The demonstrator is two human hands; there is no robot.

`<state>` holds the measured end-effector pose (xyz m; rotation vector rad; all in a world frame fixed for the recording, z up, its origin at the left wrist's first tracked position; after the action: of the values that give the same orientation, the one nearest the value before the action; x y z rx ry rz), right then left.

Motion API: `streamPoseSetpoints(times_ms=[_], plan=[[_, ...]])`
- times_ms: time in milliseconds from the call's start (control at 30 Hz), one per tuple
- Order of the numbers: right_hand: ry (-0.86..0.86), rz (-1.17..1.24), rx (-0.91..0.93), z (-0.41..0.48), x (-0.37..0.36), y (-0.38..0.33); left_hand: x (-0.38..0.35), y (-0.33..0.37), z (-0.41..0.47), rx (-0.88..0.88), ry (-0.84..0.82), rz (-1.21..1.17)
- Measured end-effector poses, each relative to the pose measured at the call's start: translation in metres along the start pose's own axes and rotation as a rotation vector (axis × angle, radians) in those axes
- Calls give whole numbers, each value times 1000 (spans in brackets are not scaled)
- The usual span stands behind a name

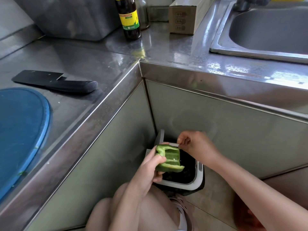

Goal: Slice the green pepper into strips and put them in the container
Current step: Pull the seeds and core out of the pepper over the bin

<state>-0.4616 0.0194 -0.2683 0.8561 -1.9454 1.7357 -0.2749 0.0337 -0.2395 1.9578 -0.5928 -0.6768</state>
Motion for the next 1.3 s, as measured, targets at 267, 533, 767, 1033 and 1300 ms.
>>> streamPoseSetpoints(times_ms=[267, 533, 767, 1033, 1300], plan=[[36, 11, 231, -8, 18, -21, -1, 4, -4, -64, -192, 25], [-232, -161, 542, -24, 39, -53, 0, 2, -7, -89, -168, -47], [-126, -493, 676, -24, 36, -66, -2, 1, -5, -114, -145, -203], [13, -829, 656, -22, 16, -61, -9, 4, -2, -100, -197, -379], [67, -993, 700, -21, 5, -64, -7, 2, -1, -101, -142, -367]])
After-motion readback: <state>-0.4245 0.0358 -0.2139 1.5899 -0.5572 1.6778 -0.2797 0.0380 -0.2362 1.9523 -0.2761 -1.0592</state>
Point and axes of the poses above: each hand's wrist, its own z-axis towards the middle knuckle, its own x-axis out of the back of the hand, y = z × x, the point moved 1 cm from there along z, towards the middle knuckle, and after that the axes turned 12 degrees about -y, right-handed, at the moved point
